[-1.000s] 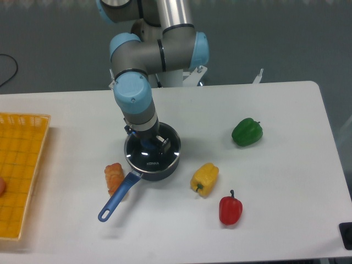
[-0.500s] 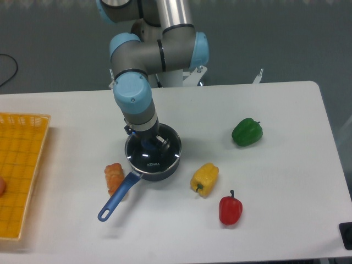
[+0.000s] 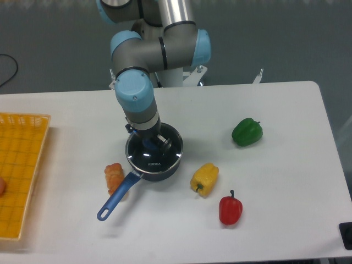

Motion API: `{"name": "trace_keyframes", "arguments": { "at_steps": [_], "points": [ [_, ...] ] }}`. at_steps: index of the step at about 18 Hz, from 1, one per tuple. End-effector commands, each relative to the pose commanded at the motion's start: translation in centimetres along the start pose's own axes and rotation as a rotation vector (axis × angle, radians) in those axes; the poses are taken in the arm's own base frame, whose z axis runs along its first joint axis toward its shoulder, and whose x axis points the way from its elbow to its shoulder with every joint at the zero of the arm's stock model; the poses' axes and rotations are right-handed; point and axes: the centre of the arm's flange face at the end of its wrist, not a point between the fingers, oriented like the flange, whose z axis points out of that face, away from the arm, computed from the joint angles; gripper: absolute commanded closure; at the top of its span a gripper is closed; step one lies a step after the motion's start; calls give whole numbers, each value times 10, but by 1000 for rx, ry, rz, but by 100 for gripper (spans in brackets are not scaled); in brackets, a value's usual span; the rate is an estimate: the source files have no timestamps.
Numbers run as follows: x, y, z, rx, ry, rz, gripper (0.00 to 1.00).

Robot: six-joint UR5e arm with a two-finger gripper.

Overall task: Open the lid
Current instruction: 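Lift the glass lid up off the saucepan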

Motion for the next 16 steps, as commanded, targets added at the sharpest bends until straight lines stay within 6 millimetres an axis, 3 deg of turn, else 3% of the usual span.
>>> {"name": "trace_keyframes", "arguments": {
  "at_steps": [3, 6, 11, 16],
  "points": [
    [-8, 4, -9, 12, -11, 39, 44],
    [-26, 9, -40, 18, -9, 89, 44],
    [-53, 30, -72, 100, -26, 159, 44],
    [-62, 40, -80, 118, -34, 170, 44]
  ]
}}
